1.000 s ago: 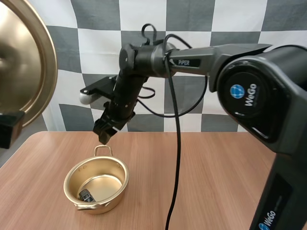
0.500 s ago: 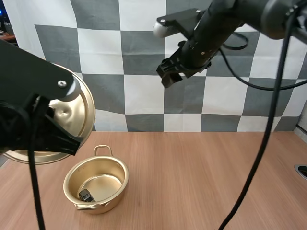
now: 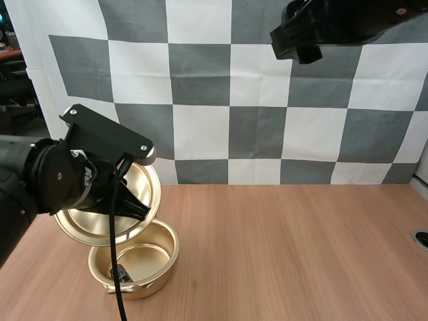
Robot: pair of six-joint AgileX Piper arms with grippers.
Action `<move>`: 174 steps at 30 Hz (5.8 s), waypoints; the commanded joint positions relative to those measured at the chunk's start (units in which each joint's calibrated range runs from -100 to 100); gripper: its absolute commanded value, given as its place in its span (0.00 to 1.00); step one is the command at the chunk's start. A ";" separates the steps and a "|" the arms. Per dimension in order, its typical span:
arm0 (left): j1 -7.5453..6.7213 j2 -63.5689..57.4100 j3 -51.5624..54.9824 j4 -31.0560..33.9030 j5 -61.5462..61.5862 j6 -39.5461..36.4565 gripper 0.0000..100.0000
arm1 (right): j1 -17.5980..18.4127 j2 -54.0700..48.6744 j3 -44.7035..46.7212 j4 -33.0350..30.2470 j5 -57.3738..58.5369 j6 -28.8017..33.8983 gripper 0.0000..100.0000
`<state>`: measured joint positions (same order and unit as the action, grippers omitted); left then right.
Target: Open the pot, put the car inside, and close it
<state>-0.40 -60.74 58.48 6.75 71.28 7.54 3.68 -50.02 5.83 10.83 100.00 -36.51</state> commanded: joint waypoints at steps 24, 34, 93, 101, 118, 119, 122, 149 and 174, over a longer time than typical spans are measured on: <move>0.01 22.46 -0.03 -2.97 1.86 3.49 0.00 | -0.01 -14.30 -0.09 -1.45 0.00 1.78 1.00; 0.01 23.36 -0.03 -11.53 8.66 8.76 0.00 | -0.01 -14.30 -0.09 -1.33 0.00 1.79 1.00; 0.01 28.32 -0.03 -7.87 5.63 5.25 0.00 | -0.01 -14.61 -0.09 -1.11 0.00 1.79 1.00; 0.01 28.32 -0.03 -7.87 5.63 5.25 0.00 | -0.01 -14.61 -0.09 -1.11 0.00 1.79 1.00; 0.01 32.48 0.43 -7.87 3.14 3.39 0.06 | -0.01 -14.61 -0.09 -1.11 0.00 1.79 1.00; 0.01 32.48 0.43 -7.87 2.78 3.39 0.11 | -0.01 -14.61 -0.09 -1.11 0.00 1.79 1.00; 0.01 32.48 0.43 -7.87 1.72 3.39 0.34 | -0.01 -14.61 -0.09 -1.11 0.00 1.79 1.00; 0.01 22.64 -2.77 -6.41 0.02 7.10 1.00 | -0.01 -14.61 -0.09 -0.02 0.00 1.79 1.00; 0.01 -12.15 -39.18 -5.62 6.13 -15.68 0.00 | -3.10 -14.71 4.74 -11.41 0.00 17.33 0.00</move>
<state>-0.40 -70.37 19.63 1.13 78.03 -8.20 1.14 -64.65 9.02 -1.09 100.00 -21.27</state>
